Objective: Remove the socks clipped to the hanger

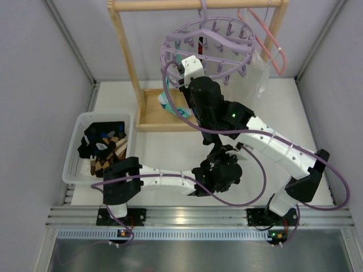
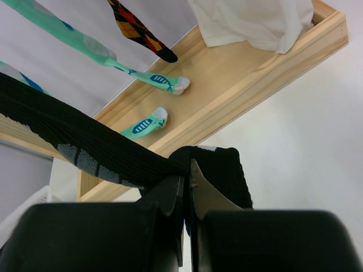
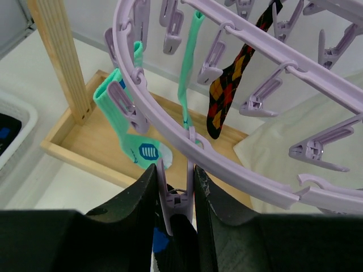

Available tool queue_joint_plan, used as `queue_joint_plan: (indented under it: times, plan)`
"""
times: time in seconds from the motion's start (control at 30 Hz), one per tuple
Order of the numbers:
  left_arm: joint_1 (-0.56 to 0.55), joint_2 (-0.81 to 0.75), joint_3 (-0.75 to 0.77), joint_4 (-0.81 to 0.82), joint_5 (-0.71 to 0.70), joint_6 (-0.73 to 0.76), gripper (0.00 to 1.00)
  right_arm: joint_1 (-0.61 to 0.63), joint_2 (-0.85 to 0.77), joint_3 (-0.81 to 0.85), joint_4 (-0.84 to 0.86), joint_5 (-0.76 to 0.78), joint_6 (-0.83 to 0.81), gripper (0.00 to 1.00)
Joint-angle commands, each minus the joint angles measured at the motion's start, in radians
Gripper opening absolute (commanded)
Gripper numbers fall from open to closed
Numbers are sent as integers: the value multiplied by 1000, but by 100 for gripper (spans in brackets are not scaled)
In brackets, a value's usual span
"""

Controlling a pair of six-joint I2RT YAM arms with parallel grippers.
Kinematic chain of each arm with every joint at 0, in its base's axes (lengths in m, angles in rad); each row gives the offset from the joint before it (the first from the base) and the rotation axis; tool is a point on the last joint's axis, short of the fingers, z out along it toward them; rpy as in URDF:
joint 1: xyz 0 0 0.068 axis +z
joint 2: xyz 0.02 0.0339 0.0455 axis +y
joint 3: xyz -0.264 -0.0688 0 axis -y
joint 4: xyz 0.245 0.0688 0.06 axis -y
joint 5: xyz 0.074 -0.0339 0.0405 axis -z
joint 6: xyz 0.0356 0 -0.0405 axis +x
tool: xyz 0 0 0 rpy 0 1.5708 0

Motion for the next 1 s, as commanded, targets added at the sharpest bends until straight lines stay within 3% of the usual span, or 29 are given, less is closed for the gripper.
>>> queue_joint_plan:
  times: [0.0,0.17,0.33,0.57,0.67,0.8,0.97]
  plan:
    - [-2,-71,-8,24,26,-31,0,-28,-66,-25,76,-46,39,0]
    - [15,-86,-33,24,55,-65,0,-40,-124,-117,145,-54,92,0]
    - [22,-99,-67,24,61,-99,0,-91,-162,-145,150,-155,126,0]
    - [22,-114,-45,24,75,-82,0,-95,-81,-62,44,-190,113,32]
    - [22,-114,-33,25,78,-68,0,-97,-66,-53,35,-187,113,41]
    - [22,-111,-30,25,79,-64,0,-95,-44,-32,24,-180,113,50]
    - [21,-109,-28,24,79,-64,0,-88,-29,-15,21,-144,103,53]
